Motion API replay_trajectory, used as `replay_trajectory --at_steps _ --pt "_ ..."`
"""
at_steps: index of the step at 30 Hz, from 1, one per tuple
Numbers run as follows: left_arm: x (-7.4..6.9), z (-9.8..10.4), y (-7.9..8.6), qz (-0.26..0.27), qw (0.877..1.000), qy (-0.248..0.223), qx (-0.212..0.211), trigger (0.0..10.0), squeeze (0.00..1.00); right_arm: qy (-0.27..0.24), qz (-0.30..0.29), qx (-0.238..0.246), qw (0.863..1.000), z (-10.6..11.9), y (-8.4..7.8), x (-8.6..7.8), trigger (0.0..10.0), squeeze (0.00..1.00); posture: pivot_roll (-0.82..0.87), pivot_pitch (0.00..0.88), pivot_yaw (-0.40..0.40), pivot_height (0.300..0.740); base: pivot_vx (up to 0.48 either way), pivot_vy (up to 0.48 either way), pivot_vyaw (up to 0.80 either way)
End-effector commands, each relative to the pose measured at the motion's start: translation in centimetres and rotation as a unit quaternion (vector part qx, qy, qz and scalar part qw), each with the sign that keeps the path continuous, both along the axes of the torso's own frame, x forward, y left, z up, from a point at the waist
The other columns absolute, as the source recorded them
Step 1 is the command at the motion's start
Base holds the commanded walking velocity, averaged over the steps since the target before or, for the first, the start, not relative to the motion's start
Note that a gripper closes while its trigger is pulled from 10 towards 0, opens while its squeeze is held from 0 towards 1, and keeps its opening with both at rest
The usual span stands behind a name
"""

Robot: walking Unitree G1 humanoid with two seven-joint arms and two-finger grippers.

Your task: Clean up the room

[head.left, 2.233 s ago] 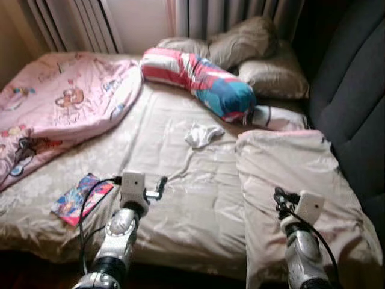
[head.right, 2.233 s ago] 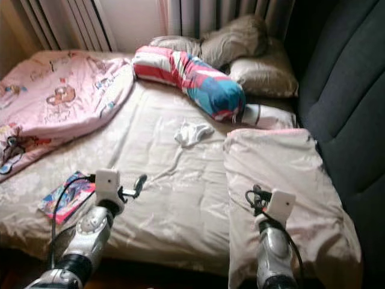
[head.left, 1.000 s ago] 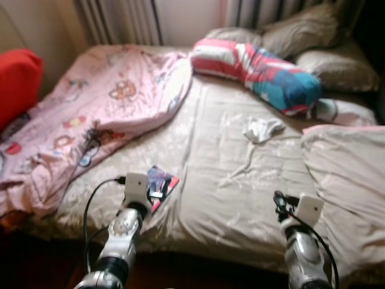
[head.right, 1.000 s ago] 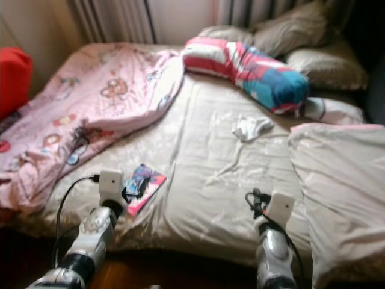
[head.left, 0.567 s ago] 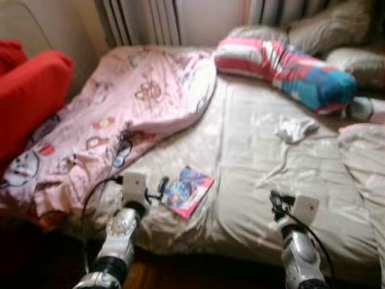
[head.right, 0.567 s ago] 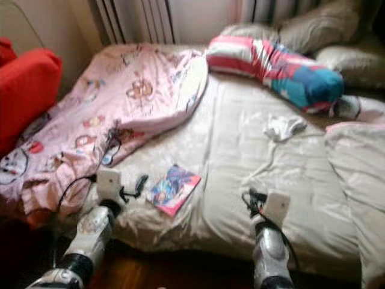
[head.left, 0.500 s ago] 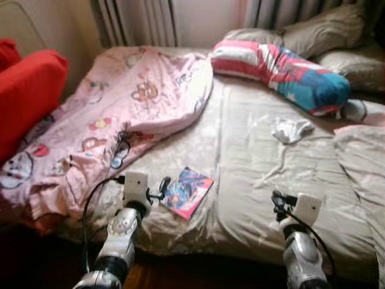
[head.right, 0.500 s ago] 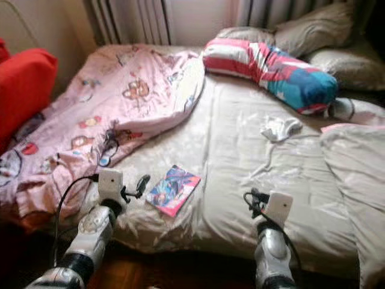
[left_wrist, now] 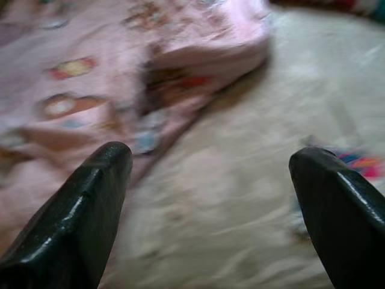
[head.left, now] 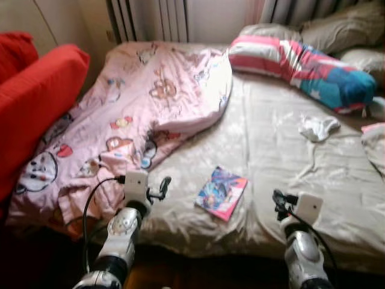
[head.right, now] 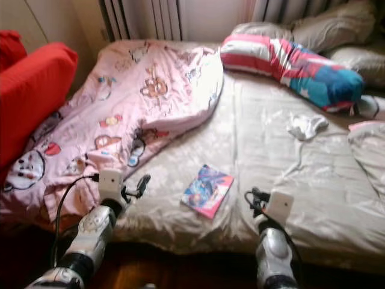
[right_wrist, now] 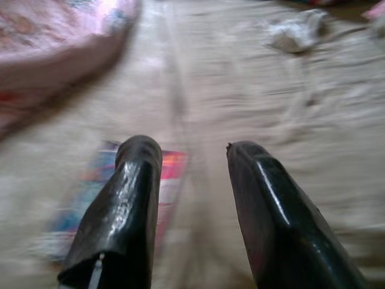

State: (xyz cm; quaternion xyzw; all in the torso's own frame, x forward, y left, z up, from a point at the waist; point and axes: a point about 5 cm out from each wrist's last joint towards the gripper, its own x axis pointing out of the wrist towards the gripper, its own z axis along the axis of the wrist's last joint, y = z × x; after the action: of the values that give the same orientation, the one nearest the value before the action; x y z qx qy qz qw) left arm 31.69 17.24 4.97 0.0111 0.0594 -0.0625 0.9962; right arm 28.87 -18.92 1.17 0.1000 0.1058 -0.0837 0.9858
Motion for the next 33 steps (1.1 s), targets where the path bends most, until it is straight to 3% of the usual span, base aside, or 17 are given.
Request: replay_trajectory --at_steps 1,22,33 --pt "0.19 0.28 -0.14 0.001 1.000 -0.006 -0.001 10.0 0.00 0.008 0.004 -0.004 1.000 -0.27 -0.07 -0.23 10.0 0.00 0.11 0.083 0.041 0.740 0.000 0.480 0.00" --pt "0.33 0.46 -0.06 -0.005 1.000 -0.008 0.003 10.0 0.00 0.008 0.008 -0.005 1.000 -0.29 0.12 -0.21 10.0 0.00 0.11 0.069 0.049 0.740 0.000 0.480 0.00" --pt "0.18 0.22 -0.30 -0.012 1.000 -0.004 0.005 10.0 0.00 0.012 0.001 -0.005 1.000 -0.41 -0.34 -0.38 10.0 0.00 0.12 0.093 0.045 0.740 0.000 0.000 0.00"
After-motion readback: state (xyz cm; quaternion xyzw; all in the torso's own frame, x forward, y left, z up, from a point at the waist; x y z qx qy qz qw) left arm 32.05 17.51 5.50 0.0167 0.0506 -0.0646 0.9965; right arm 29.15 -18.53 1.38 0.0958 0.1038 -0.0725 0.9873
